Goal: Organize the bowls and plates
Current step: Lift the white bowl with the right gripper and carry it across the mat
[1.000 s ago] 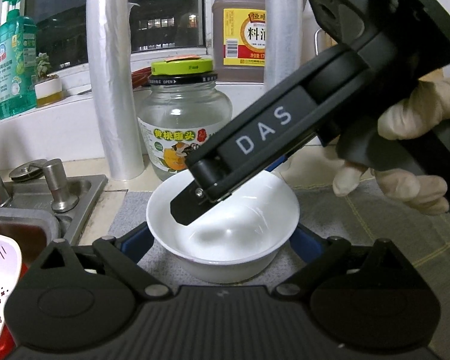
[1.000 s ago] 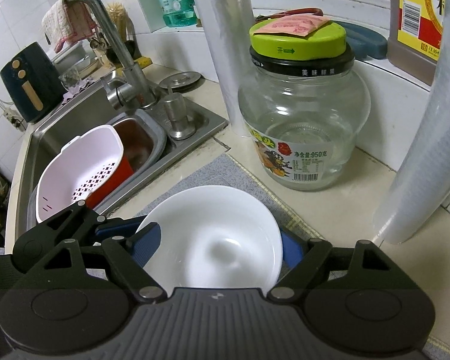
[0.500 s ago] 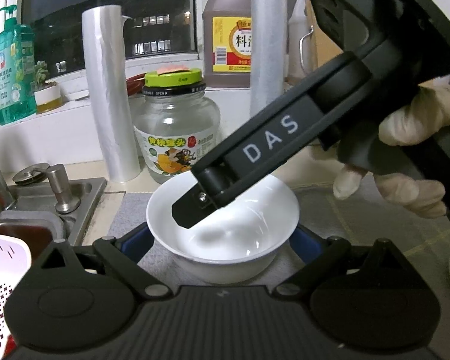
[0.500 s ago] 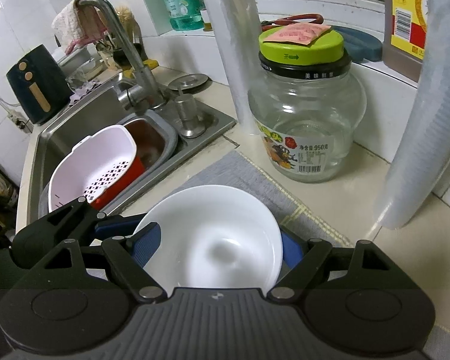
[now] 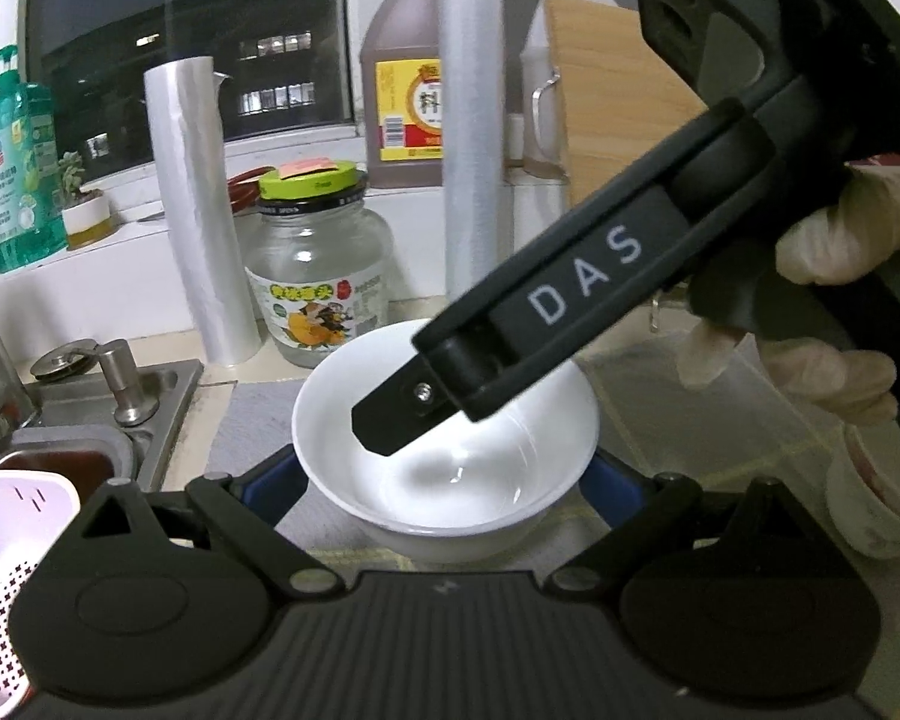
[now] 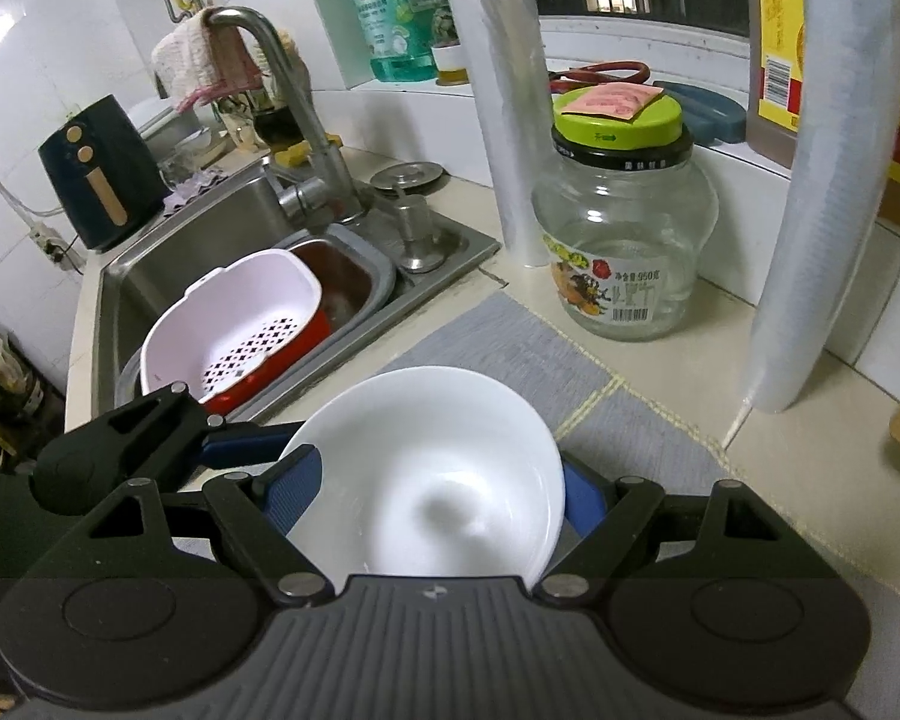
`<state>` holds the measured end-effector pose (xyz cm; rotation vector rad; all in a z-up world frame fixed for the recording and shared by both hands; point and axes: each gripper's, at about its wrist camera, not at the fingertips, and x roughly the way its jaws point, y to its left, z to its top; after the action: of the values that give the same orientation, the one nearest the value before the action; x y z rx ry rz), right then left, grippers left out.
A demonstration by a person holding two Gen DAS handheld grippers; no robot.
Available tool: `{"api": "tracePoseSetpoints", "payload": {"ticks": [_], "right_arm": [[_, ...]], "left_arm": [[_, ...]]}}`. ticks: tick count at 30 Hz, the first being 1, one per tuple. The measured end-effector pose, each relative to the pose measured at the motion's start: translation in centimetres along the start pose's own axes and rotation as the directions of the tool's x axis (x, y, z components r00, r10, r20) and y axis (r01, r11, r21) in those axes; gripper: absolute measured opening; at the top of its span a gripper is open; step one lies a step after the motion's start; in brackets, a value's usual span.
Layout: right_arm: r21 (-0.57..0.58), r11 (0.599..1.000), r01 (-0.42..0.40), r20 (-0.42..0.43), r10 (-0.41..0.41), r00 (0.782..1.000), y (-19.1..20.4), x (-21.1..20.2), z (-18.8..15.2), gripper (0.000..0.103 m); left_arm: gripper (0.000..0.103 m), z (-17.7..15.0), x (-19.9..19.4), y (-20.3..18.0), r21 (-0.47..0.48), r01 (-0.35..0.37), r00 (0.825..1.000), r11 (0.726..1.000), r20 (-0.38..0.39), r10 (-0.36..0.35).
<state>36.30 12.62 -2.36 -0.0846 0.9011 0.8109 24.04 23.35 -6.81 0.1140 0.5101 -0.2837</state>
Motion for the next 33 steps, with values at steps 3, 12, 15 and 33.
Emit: {"api": "tracePoseSetpoints", "payload": {"ticks": [3, 12, 15, 33], "right_arm": [[0.006, 1.0, 0.0, 0.009, 0.0, 1.0, 0.5, -0.8, -0.9, 0.087], [0.021, 1.0, -0.004, 0.029, 0.003, 1.0, 1.9, -2.7, -3.2, 0.087], [0.022, 1.0, -0.002, 0.035, 0.001, 0.999, 2.3, -3.4, -3.8, 0.087], [0.093, 0.994, 0.06, 0.091, -0.069, 0.993, 2.6, -8.8, -8.4, 0.087]], "left_arm": [[0.096, -0.3, -0.9, -0.8, 0.012, 0.005, 1.0, 1.0, -0.007, -0.005], [0.096, -1.2, -2.9, -2.0, 0.023, 0.034, 0.999, 0.999, -0.034, -0.033], [0.096, -1.3, -3.6, -2.5, 0.026, 0.041, 0.999, 0.999, -0.037, -0.04], [0.096, -0.9, -6.3, -6.5, 0.086, 0.136, 0.99, 0.987, -0.059, -0.131]]}}
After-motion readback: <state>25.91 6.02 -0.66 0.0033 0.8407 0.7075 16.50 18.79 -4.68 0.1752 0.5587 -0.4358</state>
